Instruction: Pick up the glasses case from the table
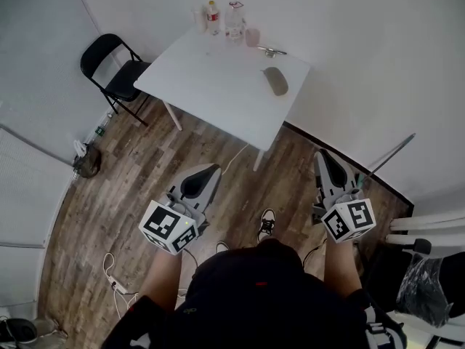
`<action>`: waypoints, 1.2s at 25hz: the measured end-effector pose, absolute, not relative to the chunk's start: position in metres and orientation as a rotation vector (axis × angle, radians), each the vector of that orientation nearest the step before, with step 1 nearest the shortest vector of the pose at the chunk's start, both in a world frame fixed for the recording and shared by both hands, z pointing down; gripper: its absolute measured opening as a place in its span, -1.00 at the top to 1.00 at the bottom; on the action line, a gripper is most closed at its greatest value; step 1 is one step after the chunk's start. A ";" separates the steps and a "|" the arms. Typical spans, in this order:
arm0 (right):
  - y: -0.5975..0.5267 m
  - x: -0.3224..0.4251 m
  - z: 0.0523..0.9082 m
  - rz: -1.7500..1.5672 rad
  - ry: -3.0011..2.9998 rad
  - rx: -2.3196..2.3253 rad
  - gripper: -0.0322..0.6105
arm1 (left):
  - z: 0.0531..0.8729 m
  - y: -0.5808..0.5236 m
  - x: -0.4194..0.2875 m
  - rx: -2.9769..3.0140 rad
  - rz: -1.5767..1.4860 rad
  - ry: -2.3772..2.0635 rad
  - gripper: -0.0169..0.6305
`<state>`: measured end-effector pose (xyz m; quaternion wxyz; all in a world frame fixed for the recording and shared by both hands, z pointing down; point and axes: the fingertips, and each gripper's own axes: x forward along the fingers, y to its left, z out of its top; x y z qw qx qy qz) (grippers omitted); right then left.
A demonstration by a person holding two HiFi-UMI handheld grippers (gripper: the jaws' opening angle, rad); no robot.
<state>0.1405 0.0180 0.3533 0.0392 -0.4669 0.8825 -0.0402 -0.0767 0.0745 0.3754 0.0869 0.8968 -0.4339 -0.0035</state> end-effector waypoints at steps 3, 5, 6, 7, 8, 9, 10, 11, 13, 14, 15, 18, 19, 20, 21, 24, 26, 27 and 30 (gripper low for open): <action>-0.022 0.156 0.352 -0.112 2.724 -1.394 0.79 | 0.376 0.037 -0.056 2.666 -0.002 -1.314 0.88; -0.052 0.171 0.354 -0.117 2.736 -1.378 0.79 | 0.376 0.011 -0.040 2.660 0.006 -1.330 0.87; -0.065 0.178 0.356 -0.125 2.741 -1.372 0.79 | 0.375 -0.001 -0.033 2.655 0.009 -1.337 0.87; -0.078 0.185 0.356 -0.134 2.745 -1.366 0.79 | 0.374 -0.012 -0.026 2.651 0.014 -1.344 0.88; -0.090 0.191 0.356 -0.141 2.747 -1.355 0.79 | 0.373 -0.022 -0.020 2.649 0.020 -1.353 0.88; -0.102 0.196 0.355 -0.145 2.749 -1.338 0.79 | 0.372 -0.032 -0.014 2.648 0.025 -1.365 0.88; -0.113 0.200 0.354 -0.145 2.753 -1.318 0.79 | 0.371 -0.042 -0.009 2.645 0.030 -1.380 0.87; -0.123 0.204 0.353 -0.140 2.762 -1.298 0.79 | 0.369 -0.051 -0.003 2.640 0.033 -1.396 0.88; -0.140 0.212 0.352 -0.130 2.786 -1.262 0.79 | 0.364 -0.067 0.007 2.630 0.027 -1.428 0.88; -0.149 0.216 0.352 -0.135 2.794 -1.246 0.79 | 0.362 -0.074 0.012 2.625 0.021 -1.441 0.88; -0.158 0.220 0.351 -0.152 2.793 -1.230 0.79 | 0.361 -0.081 0.016 2.618 0.017 -1.451 0.88; -0.178 0.225 0.352 -0.232 2.771 -1.176 0.79 | 0.363 -0.093 0.023 2.596 0.036 -1.466 0.88; -0.182 0.224 0.352 -0.248 2.770 -1.164 0.79 | 0.364 -0.096 0.024 2.588 0.046 -1.470 0.88; -0.186 0.223 0.354 -0.260 2.774 -1.154 0.79 | 0.365 -0.100 0.024 2.578 0.054 -1.474 0.88; -0.189 0.220 0.355 -0.268 2.778 -1.143 0.79 | 0.366 -0.103 0.023 2.569 0.057 -1.478 0.88; -0.202 0.212 0.361 -0.287 2.789 -1.130 0.79 | 0.366 -0.116 0.020 2.563 0.057 -1.477 0.88; -0.211 0.207 0.367 -0.295 2.794 -1.149 0.79 | 0.366 -0.126 0.018 2.581 0.055 -1.454 0.88; -0.214 0.204 0.370 -0.299 2.793 -1.161 0.79 | 0.367 -0.130 0.016 2.590 0.057 -1.440 0.88; -0.221 0.191 0.372 -0.295 2.780 -1.202 0.79 | 0.370 -0.145 0.004 2.611 0.060 -1.396 0.88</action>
